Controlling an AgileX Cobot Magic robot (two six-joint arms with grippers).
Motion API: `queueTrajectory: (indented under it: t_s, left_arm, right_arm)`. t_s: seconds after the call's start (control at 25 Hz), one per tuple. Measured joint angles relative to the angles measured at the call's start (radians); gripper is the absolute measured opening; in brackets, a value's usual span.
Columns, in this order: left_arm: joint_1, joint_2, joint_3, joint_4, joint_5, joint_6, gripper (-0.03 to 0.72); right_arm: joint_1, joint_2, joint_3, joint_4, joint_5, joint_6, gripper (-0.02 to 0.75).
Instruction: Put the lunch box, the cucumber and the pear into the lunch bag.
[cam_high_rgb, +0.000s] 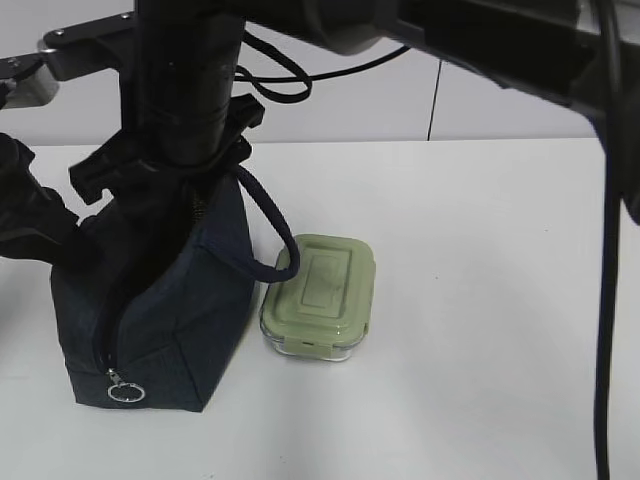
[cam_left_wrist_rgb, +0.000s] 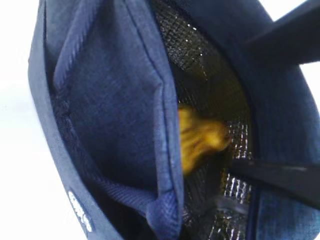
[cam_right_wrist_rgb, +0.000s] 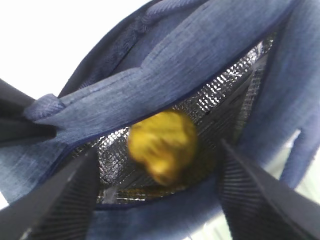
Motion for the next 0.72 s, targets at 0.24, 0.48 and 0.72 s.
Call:
queueTrajectory:
  t_s: [0.24,0.48,0.72]
  left_arm:
    - [0.000,0.000,0.000,0.000,0.000,0.000,0.001]
    - [0.000,0.000,0.000,0.000,0.002,0.000,0.001]
    - [0.000,0.000,0.000,0.000,0.003,0.000,0.001]
  right_arm:
    - [-0.055,-0.071,0.000,-0.011,0.021,0.007,0.517]
    - [-0.192,-0.129,0.125,0.007,0.027,0.011,0.516]
    - [-0.265,-0.235,0.437,0.025,-0.065,0.013,0.516]
